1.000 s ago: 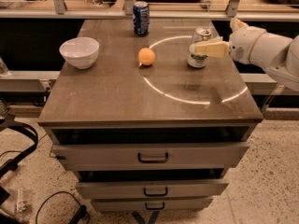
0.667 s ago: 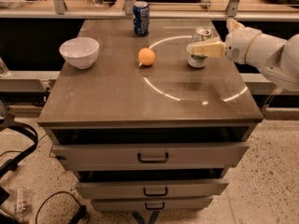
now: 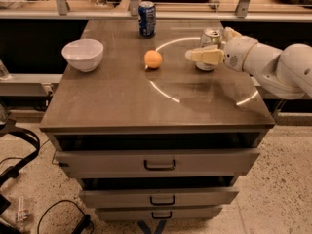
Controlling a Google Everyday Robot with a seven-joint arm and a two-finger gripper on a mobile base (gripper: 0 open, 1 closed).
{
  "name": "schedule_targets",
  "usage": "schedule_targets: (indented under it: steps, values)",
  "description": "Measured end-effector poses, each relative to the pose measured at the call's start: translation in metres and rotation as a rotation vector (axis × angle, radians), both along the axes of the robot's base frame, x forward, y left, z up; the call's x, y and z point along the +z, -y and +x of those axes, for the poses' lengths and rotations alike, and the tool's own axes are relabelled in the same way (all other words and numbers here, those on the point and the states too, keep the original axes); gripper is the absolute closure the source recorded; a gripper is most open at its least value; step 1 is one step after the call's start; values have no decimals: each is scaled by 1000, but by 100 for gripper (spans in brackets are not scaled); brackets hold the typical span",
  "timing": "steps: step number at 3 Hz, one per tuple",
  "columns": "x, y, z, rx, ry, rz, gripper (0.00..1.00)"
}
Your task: Place 7up can into white bowl
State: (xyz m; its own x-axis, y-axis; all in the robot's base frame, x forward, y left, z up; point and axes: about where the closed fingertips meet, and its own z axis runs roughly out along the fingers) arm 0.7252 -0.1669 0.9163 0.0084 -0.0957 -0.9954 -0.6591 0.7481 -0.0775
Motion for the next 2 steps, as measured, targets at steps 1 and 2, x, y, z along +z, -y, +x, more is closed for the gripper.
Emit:
schedule_targets:
  steps: [1, 2]
  values:
    - [-7, -7, 3, -1, -6, 10, 26]
    - [-7, -10, 3, 4, -6, 10, 49]
